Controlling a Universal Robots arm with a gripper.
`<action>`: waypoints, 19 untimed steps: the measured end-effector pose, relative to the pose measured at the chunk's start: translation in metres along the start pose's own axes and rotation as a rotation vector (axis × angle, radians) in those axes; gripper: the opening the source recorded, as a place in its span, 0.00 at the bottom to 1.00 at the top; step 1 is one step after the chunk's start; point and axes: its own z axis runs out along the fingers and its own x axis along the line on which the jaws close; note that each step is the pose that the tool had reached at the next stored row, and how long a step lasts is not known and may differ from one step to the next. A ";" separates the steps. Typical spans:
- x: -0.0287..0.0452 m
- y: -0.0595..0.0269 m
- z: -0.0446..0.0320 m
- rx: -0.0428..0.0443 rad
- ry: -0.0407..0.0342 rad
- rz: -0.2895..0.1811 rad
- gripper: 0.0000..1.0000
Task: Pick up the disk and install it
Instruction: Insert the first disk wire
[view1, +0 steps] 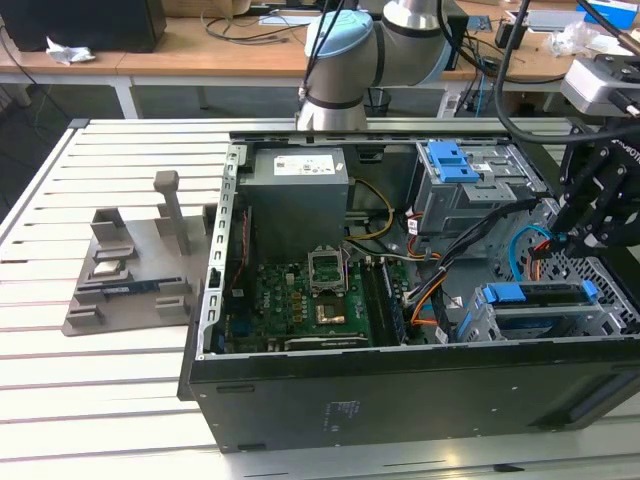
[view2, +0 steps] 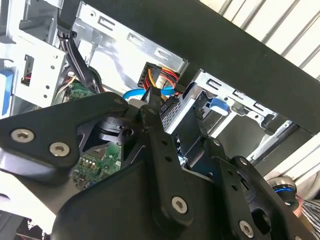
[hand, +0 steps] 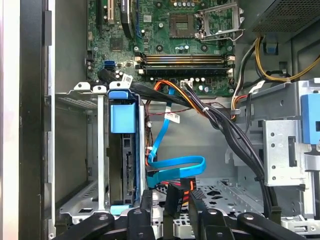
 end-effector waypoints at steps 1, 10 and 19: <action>0.0000 0.0000 0.0001 0.0000 0.0000 0.000 0.42; 0.0000 0.0000 0.0011 0.0000 0.0000 0.000 0.17; 0.0356 0.0051 0.0041 0.0001 -0.0003 -0.001 0.17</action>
